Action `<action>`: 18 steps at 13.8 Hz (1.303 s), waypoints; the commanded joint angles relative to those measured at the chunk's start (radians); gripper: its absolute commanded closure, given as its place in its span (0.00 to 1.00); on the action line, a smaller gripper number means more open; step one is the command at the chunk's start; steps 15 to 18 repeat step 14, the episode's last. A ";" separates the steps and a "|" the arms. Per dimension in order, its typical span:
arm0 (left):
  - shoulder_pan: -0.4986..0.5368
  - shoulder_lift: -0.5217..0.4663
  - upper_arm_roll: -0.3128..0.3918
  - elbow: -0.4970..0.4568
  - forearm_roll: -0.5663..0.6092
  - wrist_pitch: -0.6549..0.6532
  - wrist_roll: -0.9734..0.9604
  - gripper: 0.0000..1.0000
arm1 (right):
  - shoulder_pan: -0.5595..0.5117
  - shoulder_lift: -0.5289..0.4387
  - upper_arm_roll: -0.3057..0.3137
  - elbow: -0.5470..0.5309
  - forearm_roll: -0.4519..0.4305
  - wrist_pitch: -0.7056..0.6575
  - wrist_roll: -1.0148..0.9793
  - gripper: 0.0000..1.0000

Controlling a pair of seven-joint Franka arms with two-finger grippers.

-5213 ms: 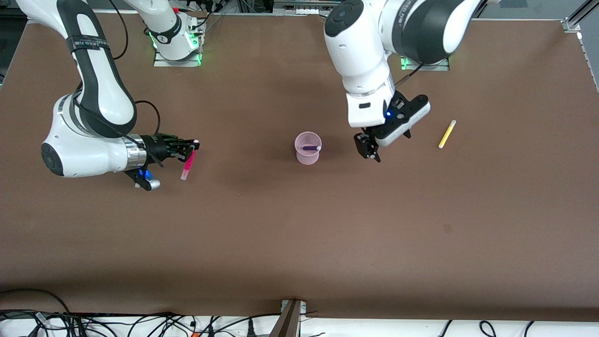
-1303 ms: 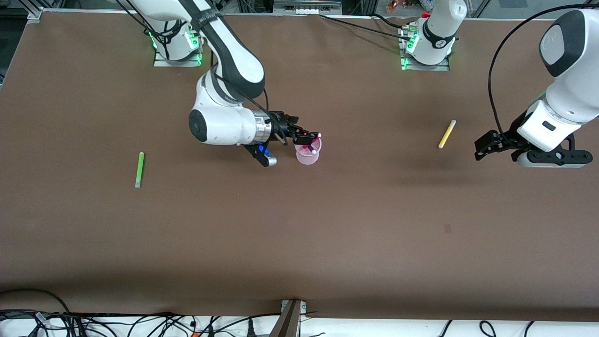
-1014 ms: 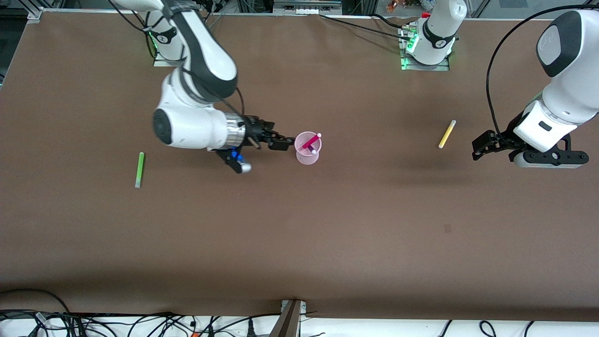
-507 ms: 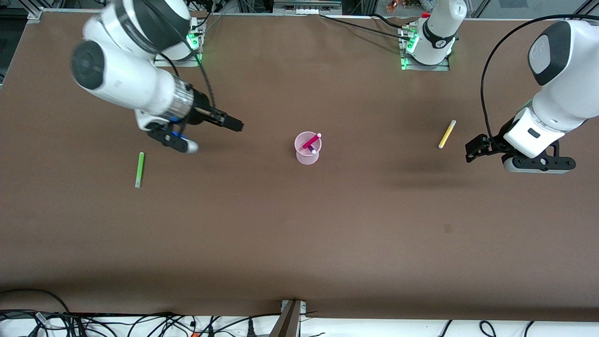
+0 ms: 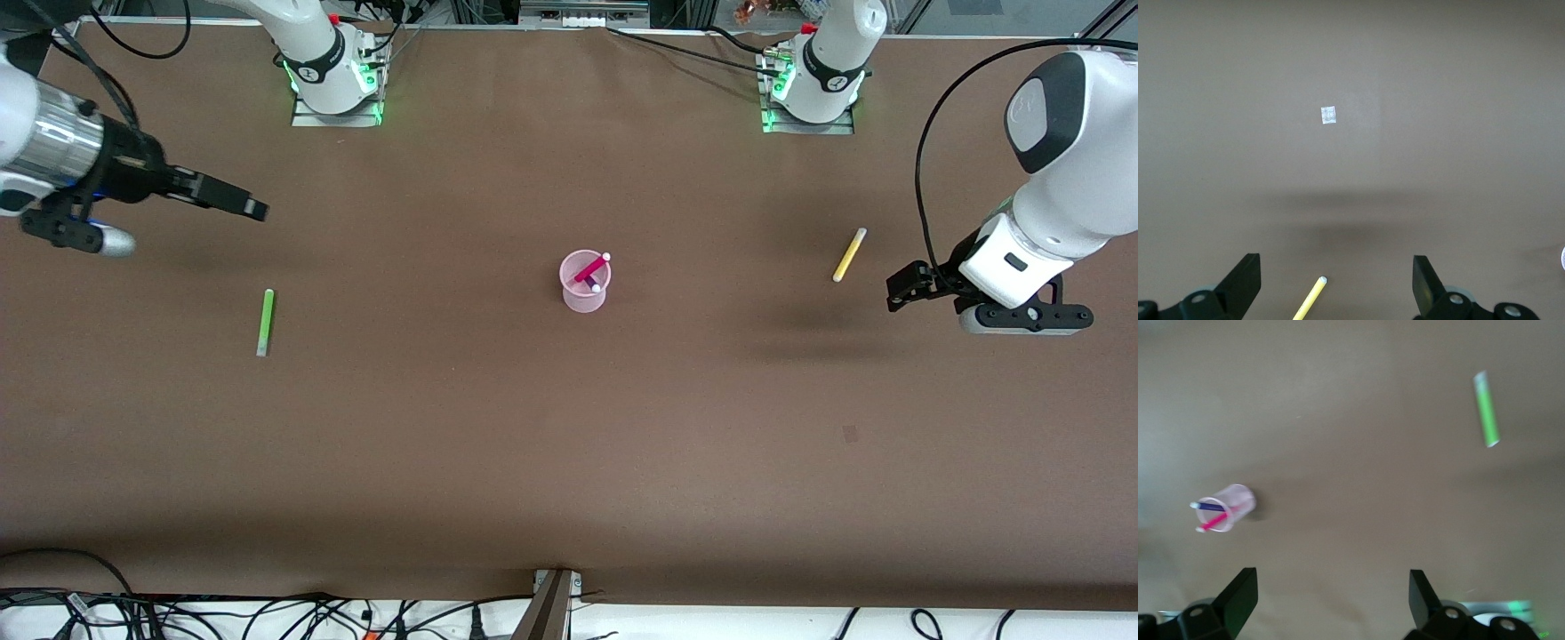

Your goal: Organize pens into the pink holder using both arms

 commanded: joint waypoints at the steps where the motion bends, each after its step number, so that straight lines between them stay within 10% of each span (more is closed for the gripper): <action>1: 0.005 -0.014 -0.006 0.042 0.013 -0.086 0.012 0.00 | -0.182 -0.067 0.224 -0.024 -0.152 -0.002 -0.074 0.00; 5: 0.005 -0.016 -0.008 0.197 0.019 -0.258 0.015 0.00 | -0.385 -0.070 0.464 -0.017 -0.283 0.031 -0.100 0.00; 18: -0.012 -0.031 -0.026 0.264 0.019 -0.378 0.007 0.00 | -0.387 -0.047 0.439 0.008 -0.272 0.074 -0.244 0.00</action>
